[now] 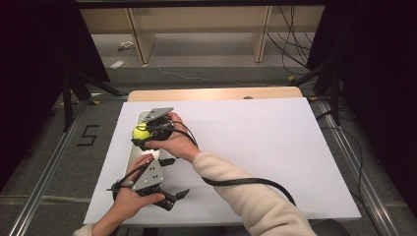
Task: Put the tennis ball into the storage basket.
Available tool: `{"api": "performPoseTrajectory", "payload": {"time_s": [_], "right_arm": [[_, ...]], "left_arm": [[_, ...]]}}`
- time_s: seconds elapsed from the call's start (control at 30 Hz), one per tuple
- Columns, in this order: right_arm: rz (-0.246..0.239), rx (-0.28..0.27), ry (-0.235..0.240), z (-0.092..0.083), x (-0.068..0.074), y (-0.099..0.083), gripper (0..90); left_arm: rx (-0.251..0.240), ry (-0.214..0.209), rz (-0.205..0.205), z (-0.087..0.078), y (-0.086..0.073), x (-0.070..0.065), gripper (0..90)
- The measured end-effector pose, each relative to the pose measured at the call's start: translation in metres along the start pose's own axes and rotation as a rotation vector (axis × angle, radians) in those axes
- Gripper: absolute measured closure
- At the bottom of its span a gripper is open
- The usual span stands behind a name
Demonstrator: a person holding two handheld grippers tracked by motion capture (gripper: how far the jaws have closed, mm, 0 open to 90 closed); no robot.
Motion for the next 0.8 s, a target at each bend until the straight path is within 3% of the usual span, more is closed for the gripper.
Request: {"api": "performPoseTrajectory", "payload": {"time_s": [0.8], "right_arm": [[-0.007,0.037,-0.001,0.0084,-0.0019,-0.0093,26.3]], "left_arm": [[0.005,-0.006,0.002,0.0004,-0.0005,-0.0004,0.0]]}}
Point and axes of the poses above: each handheld gripper's, and its own axes: z roughly forward along the jaws, y roughly out of its top, x roughly to its left, the point moved 6 cm from there along z, roughly forward along the jaws, and after that the axes turned 9 degrees about -y, right-handed, at the moved point
